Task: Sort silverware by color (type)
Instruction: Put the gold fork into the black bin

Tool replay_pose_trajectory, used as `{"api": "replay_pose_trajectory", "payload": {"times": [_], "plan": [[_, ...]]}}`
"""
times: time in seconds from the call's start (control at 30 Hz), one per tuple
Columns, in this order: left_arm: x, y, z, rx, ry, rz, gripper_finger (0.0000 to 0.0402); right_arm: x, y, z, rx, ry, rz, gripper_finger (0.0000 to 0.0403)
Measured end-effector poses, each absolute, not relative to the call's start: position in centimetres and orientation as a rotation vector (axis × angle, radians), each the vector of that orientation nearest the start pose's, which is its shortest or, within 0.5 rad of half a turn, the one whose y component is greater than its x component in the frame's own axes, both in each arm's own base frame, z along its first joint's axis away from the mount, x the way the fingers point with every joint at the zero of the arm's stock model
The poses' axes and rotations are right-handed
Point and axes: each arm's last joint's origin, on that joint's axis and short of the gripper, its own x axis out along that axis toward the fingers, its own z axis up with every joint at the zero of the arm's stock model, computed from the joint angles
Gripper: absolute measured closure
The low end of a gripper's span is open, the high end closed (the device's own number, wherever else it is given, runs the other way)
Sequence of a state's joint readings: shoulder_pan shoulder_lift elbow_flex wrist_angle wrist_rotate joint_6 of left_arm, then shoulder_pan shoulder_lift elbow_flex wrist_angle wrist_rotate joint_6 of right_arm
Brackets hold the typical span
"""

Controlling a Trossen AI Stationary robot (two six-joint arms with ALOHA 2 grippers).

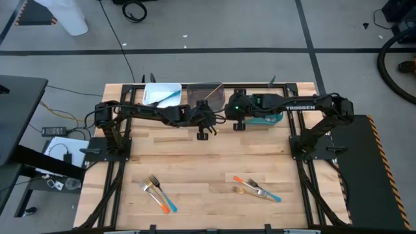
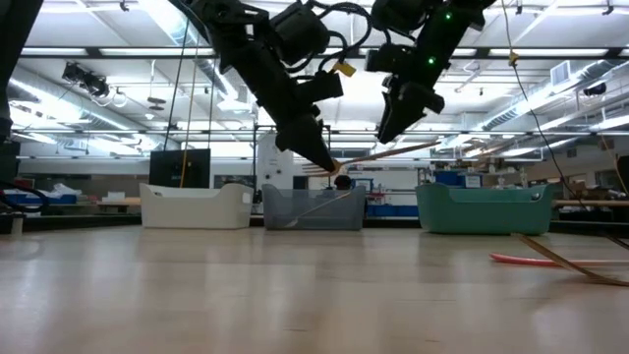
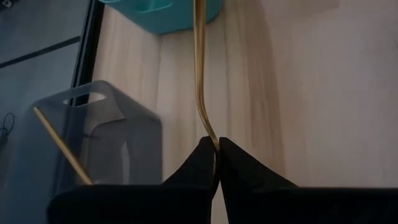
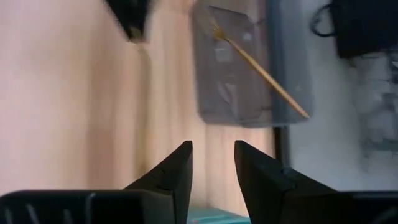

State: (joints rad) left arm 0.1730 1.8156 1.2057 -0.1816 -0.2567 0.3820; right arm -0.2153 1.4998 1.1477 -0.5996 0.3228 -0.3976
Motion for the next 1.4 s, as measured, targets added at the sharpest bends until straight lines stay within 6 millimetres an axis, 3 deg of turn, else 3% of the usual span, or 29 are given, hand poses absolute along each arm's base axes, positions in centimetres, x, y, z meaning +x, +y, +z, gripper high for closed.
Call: {"api": "replay_pose_trajectory", "payload": {"times": [0.17, 0.63, 1.0, 1.27, 1.4], "plan": [[38.1, 7.6, 20.6, 0.396, 0.872, 0.299, 0.0383, 30.1, -7.3, 26.3, -0.335, 1.021, -0.219, 0.0282], [38.6, 7.7, 21.6, 0.401, 0.835, 0.319, 0.0382, 30.2, -7.1, 25.8, -0.449, 1.079, -0.235, 0.0286], [38.7, 7.7, 21.7, 0.405, 0.813, 0.321, 0.0382, 30.2, -7.2, 25.8, -0.471, 1.086, -0.222, 0.0377], [38.7, 7.7, 21.7, 0.406, 0.811, 0.323, 0.0378, 30.1, -7.2, 25.8, -0.495, 1.098, -0.239, 0.0379], [38.7, 7.6, 21.7, 0.393, 0.816, 0.324, 0.0345, 30.0, -7.2, 25.7, -0.499, 1.109, -0.238, 0.0379]]}}
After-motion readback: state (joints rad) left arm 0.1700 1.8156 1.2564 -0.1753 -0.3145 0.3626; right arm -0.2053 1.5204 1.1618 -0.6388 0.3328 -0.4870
